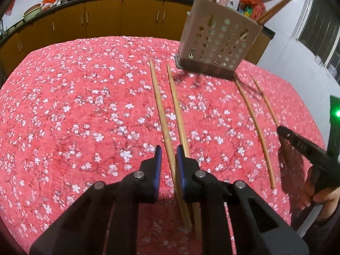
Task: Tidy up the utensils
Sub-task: 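Grasp another wooden chopstick with the right tool while the left tool grasps one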
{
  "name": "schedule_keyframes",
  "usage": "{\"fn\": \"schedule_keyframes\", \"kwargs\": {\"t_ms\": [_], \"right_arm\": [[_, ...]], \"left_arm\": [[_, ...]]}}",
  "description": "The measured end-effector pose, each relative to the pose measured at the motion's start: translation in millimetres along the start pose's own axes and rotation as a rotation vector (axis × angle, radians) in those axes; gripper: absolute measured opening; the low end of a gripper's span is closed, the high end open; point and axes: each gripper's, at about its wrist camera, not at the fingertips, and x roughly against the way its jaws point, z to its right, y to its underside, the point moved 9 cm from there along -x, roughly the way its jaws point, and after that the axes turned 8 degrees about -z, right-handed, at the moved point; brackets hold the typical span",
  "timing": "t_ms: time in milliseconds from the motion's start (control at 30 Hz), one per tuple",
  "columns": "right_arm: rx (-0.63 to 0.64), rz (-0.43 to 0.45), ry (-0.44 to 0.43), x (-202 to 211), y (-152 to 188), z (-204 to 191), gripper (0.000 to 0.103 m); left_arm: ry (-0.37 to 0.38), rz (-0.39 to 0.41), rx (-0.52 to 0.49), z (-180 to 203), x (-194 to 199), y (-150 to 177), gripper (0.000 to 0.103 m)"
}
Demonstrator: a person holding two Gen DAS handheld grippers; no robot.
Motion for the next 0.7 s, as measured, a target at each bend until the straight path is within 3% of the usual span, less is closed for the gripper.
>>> {"fn": "schedule_keyframes", "kwargs": {"t_ms": [333,600,700], "right_arm": [[0.045,-0.006,-0.008,2.1,2.2,-7.6,0.008],[0.088,-0.005,-0.036,0.2,-0.3,-17.7,0.008],[0.093,0.001,-0.032,-2.9,-5.9,-20.6,0.008]], "left_arm": [[-0.071,0.016,-0.013,-0.8,-4.5,0.2,0.009],[-0.149,0.024,0.054,-52.7,-8.0,-26.4,0.008],[-0.144,0.033,0.062,-66.0,-8.9,-33.8,0.008]]}}
